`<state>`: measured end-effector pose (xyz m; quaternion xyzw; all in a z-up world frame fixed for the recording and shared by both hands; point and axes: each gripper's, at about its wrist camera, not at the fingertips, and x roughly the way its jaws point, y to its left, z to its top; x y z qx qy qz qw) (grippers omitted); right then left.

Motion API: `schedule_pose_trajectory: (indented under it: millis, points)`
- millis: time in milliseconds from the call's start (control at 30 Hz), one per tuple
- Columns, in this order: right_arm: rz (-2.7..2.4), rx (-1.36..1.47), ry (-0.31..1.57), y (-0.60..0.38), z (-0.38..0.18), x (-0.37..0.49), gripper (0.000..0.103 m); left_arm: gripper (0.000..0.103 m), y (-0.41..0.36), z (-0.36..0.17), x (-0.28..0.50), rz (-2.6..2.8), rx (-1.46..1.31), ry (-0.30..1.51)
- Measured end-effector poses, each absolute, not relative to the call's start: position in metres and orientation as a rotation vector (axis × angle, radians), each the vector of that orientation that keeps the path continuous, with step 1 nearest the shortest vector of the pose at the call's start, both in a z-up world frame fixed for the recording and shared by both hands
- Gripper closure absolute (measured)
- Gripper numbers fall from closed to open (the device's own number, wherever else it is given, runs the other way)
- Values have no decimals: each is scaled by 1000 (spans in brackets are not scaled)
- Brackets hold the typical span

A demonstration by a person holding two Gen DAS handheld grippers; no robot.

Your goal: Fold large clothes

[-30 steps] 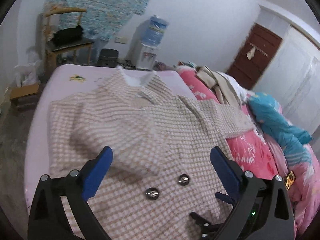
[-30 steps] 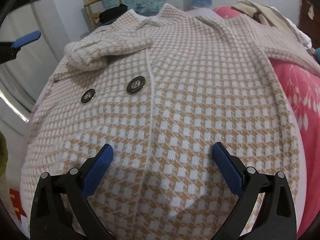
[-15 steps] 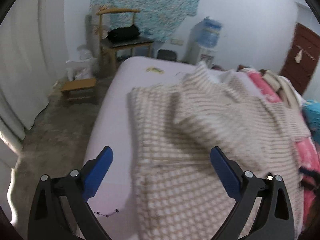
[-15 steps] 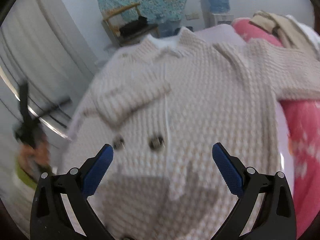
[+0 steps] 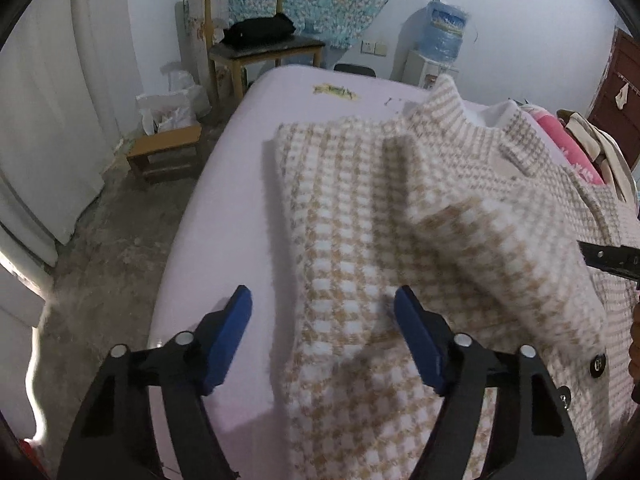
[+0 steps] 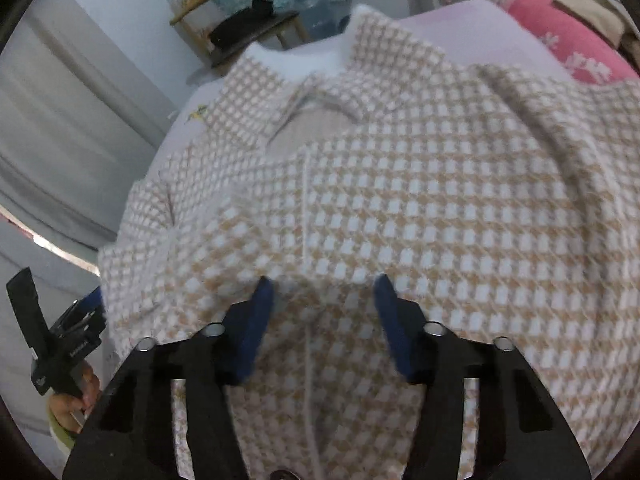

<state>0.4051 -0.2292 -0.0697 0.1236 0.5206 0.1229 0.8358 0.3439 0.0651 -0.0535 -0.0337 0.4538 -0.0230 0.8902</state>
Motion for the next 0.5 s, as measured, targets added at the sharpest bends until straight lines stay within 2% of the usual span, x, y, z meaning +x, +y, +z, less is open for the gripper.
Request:
schedule_pose_trajectory:
  millis: [33, 100, 367, 500]
  points:
    - [298, 259, 1099, -225, -67, 402, 81, 34, 68, -56, 344, -51, -81, 945]
    - [272, 219, 1081, -221, -59, 396, 93, 35, 70, -58, 345, -57, -93, 945]
    - [140, 284, 862, -275, -1, 357, 97, 35, 75, -58, 343, -62, -101, 938]
    - [12, 338, 830, -317, 1, 338, 97, 35, 76, -59, 343, -67, -110, 942]
